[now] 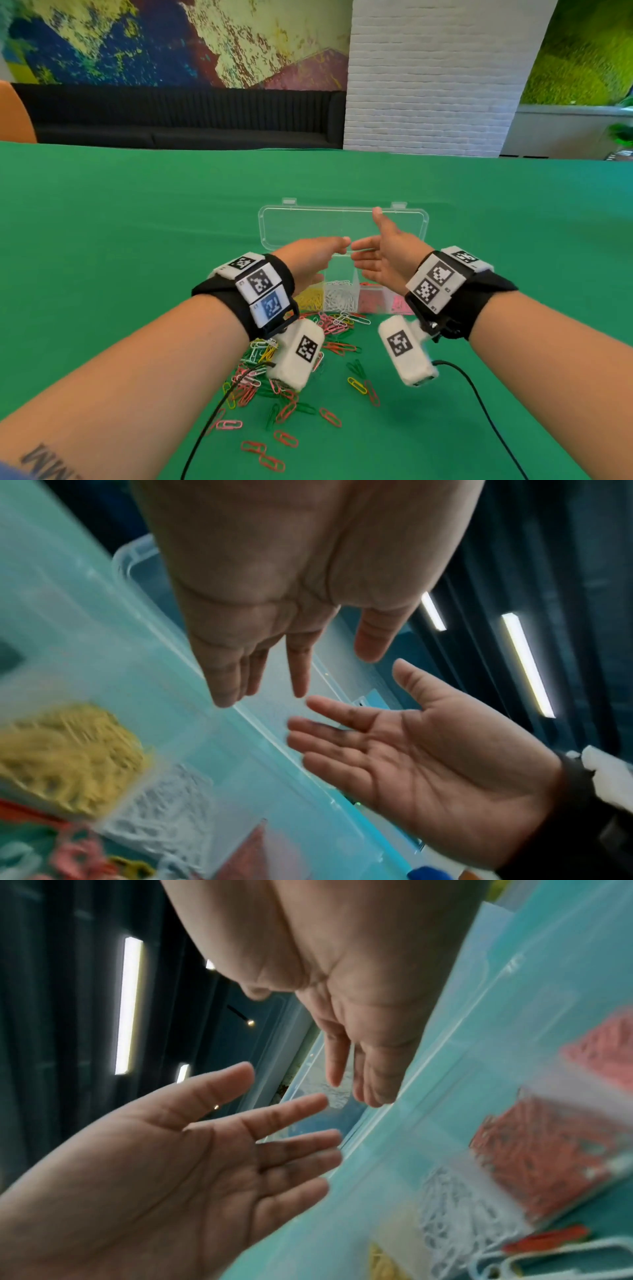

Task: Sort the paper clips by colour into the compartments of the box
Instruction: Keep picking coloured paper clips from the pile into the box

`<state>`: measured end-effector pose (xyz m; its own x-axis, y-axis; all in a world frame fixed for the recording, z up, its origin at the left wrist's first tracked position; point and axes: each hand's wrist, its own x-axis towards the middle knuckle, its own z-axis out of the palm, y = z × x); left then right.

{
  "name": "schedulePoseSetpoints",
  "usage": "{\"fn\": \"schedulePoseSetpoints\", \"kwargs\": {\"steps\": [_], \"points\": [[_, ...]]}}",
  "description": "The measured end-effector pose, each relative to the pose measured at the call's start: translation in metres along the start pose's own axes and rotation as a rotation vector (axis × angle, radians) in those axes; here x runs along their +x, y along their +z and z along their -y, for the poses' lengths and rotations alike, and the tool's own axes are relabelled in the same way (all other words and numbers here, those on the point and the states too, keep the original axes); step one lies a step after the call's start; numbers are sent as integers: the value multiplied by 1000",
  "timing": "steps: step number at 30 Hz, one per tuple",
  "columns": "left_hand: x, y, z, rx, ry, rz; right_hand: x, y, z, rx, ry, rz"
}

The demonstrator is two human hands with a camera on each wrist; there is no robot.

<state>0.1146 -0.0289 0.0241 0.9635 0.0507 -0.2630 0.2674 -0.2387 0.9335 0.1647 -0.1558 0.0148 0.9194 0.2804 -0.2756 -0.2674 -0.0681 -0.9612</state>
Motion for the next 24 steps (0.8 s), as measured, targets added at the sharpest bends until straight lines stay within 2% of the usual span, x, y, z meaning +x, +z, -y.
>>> {"fn": "schedulePoseSetpoints", "kwargs": {"steps": [3,6,9,12,14,17,24], "points": [[-22,-10,5,261,120,15,-21,-11,-4,-251,-138,10],[-49,-23,17,512,152,189,-45,-19,-14,-572,-242,71],[-77,-33,34,887,95,347,-72,-20,-33,-965,-205,207],[-100,-38,53,1108,-16,456,-88,-17,-52,-1295,-109,305],[-111,-39,65,1192,-53,479,-93,-15,-61,-1361,-64,323],[-123,-38,80,1232,-51,469,-98,-8,-70,-1368,-78,276],[-132,-29,94,1270,47,276,-102,7,-77,-1438,-144,210]]}}
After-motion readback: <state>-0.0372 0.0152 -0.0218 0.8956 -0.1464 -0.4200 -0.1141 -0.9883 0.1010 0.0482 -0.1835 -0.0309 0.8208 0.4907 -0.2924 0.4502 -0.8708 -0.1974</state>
